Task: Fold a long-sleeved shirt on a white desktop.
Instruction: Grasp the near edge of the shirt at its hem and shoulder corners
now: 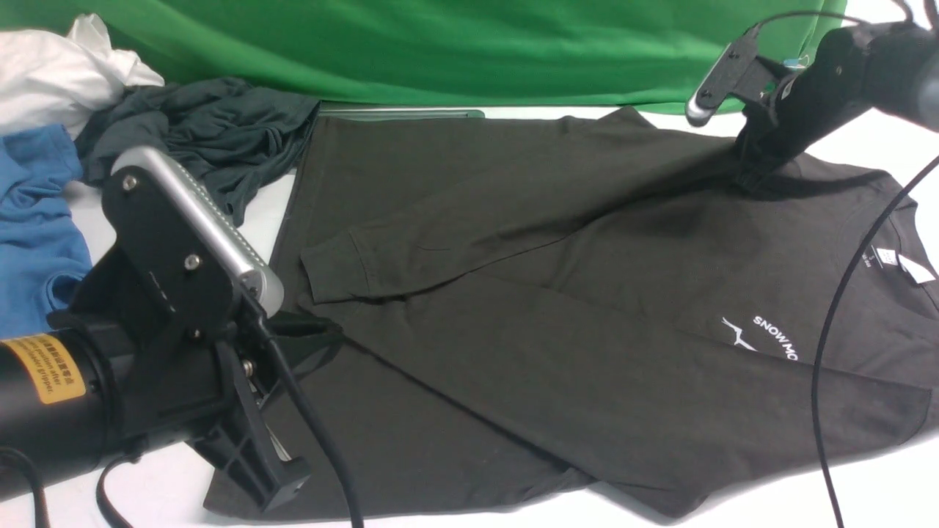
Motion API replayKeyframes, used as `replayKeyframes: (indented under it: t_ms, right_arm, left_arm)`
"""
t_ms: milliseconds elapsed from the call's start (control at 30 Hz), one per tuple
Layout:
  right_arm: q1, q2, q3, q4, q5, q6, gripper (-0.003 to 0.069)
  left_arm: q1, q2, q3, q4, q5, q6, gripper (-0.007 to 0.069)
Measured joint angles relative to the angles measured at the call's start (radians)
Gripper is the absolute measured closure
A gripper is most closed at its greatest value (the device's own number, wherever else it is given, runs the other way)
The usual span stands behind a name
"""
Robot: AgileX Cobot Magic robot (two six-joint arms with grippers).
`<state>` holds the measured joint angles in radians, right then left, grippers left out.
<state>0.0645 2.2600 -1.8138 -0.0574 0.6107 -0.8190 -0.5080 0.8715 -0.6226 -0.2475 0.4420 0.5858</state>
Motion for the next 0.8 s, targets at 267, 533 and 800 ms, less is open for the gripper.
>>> replayKeyframes:
  t_ms: [267,533,800]
  right_arm:
    - [-0.015,0.0,0.0,0.001,0.027,-0.037,0.0609]
    - [-0.017,-0.062,0.0,-0.003,0.057,0.036,0.0188]
    - [-0.017,-0.259,0.035,0.002,0.344,0.253,0.044]
  left_arm:
    - [0.0,0.0,0.0,0.016,0.028,0.0,0.0609]
    - [0.0,0.0,0.0,0.056,0.091,-0.004,0.0609]
    - [0.0,0.0,0.0,0.084,0.238,-0.011,0.0609]
